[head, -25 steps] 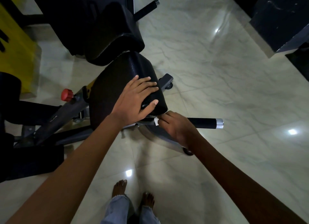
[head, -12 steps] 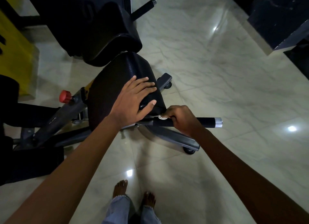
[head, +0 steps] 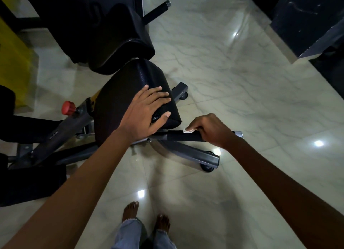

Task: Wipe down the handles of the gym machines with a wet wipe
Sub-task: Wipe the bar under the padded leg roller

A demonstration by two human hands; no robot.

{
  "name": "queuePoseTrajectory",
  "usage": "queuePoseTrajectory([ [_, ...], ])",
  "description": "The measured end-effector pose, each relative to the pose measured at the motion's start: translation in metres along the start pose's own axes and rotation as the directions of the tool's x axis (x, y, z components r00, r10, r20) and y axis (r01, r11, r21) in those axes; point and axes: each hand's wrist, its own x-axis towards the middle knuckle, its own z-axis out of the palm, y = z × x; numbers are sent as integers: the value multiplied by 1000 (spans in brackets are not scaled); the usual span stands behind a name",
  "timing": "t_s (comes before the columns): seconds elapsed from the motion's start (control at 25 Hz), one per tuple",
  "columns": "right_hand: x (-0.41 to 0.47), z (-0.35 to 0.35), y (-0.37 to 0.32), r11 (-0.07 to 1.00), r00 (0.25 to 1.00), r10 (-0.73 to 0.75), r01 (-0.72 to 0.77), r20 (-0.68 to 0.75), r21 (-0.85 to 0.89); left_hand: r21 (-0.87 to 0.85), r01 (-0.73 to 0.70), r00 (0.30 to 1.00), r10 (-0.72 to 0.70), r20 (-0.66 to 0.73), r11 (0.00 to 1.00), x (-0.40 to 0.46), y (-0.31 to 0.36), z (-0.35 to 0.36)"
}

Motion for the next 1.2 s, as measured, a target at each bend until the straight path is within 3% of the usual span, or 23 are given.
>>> queuePoseTrajectory([
  [0.28,0,3,11,982,990,118,-105,77,-157,7,-10,1000,10,9,1000,0,0,0],
  [0.48,-12,-18,15,996,996,75,-73,37,-46,10,-4,1000,4,24,1000,0,2,-1],
  [0.72,-16,-16,22,980,989,140,-132,47,-148,3,-3,1000,3,28,1000,0,2,-1],
  [0.92,-29,-36,27,992,992,124,-124,21,-24,5,-1,999,1,33,1000,0,2,0],
  [1.08,-25,-35,32,963,976,215,-205,39,-172,0,-4,1000,4,30,1000,0,1,0],
  [1.2,-32,-35,30,968,978,208,-201,34,-151,-1,-5,1000,5,29,1000,0,2,0],
])
